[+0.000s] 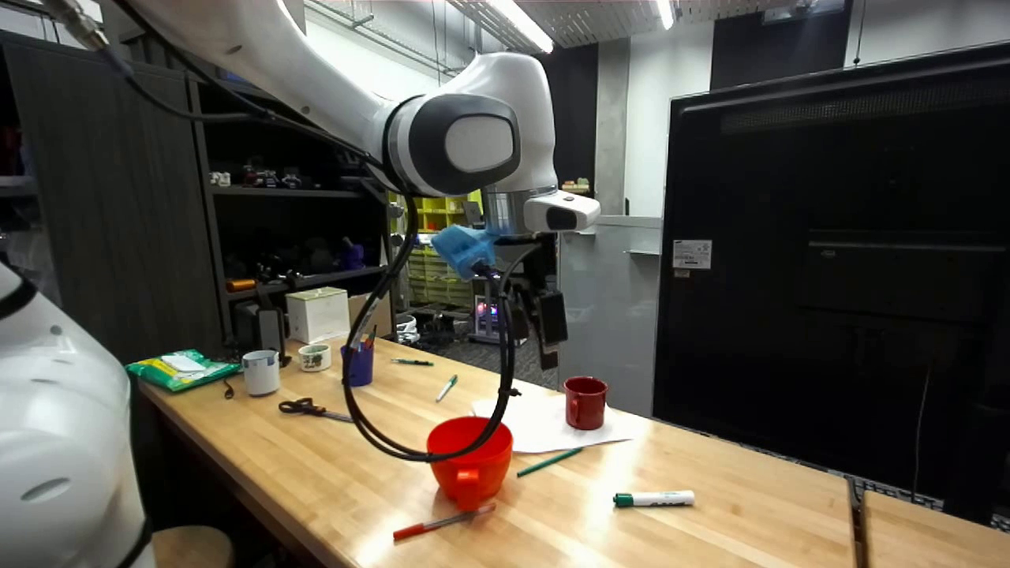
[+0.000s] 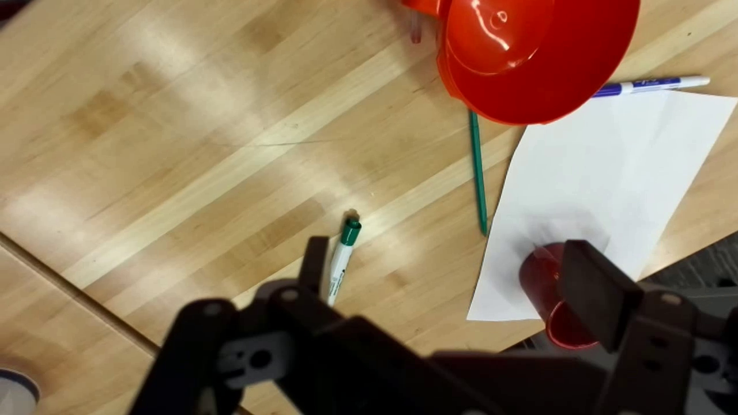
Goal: Move the marker to the blue cup
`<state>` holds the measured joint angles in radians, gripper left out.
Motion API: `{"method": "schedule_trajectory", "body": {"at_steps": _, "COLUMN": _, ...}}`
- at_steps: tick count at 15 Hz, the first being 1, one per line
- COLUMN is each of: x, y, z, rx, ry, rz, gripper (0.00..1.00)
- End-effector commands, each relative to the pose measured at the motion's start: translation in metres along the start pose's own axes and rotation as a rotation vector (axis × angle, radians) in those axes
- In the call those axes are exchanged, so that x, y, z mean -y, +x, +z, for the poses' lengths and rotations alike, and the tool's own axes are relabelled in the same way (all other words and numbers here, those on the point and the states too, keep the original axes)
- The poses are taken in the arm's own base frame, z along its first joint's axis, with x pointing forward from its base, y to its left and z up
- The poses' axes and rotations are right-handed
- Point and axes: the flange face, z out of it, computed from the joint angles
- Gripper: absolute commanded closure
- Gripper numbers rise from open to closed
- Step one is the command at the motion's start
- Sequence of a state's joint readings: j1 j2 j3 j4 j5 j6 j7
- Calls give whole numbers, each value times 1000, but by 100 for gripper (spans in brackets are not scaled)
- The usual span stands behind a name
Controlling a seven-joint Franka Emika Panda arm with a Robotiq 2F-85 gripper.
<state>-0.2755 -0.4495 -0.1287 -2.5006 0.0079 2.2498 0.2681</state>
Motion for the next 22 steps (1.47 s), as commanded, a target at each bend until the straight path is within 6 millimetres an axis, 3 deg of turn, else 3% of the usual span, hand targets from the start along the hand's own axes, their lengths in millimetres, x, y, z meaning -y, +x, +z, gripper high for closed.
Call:
{"method": "schedule_trajectory", "body": {"at_steps": 1, "x": 0, "y": 0, "z": 0, "rx": 0, "ry": -1, "rz": 3, "gripper": 0}}
{"method": "schedule_trajectory", "body": {"at_steps": 6, "x": 2, "y": 3, "z": 5, "rx": 16, "ry": 1, "rz": 3, "gripper": 0}}
{"method": "schedule_trajectory", "body": {"at_steps": 14, "x": -11, "y": 45, "z": 74, "rx": 151, "ry": -57, "rz": 54, "gripper": 0}}
{"method": "schedule_trajectory", "body": {"at_steps": 22, "x": -27, "y": 87, "z": 127, "rx": 176, "ry": -108, "rz": 158, "gripper": 0}}
